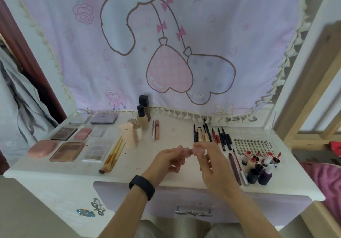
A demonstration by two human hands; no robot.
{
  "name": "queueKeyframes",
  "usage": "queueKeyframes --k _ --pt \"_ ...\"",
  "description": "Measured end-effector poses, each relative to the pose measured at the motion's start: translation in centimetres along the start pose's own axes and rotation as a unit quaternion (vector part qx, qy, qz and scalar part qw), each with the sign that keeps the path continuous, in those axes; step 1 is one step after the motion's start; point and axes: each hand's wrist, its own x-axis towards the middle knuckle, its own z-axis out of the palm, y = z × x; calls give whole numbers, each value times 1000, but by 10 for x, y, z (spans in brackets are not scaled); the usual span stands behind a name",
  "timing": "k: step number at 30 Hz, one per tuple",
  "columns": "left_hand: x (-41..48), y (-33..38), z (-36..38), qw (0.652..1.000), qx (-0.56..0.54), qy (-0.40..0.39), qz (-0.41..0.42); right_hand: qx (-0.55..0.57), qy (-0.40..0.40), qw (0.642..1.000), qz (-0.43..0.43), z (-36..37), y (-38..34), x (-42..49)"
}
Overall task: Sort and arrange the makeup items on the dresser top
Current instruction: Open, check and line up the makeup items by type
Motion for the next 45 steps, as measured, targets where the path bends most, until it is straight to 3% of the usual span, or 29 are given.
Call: queueKeyframes --k 4,7,10,14,17,25,27,30,34,39,45 --pt "-5 24 -5 999 -16 -38 -26 -24 -17 999 -42 -18 -14 13" --pt "-9 42 -5 997 48 -41 33 76 -36 993 86 -34 -28 23" --pt "-12 53 -1 991 103 -33 75 97 -80 976 179 -49 -35 37" --pt "-12 61 4 986 147 -14 79 97 -122 975 156 -64 -40 48" --pt "-14 67 6 994 91 -32 49 64 -118 985 109 -70 -41 46" --pt "-18 75 6 998 12 -56 -35 -9 -17 995 -94 -63 -41 34" --pt "-19 76 6 998 9 -54 -39 53 -19 997 -46 -60 -42 32" --pt "-20 76 8 998 66 -24 -7 170 -73 978 92 -62 -48 33" --pt "-20 72 8 988 148 -1 34 119 -72 972 190 -61 -48 39" --pt "-20 67 8 986 164 8 24 213 -89 952 202 -61 -34 35" --pt "-21 60 13 997 65 1 -51 141 -38 984 98 -59 -27 22"
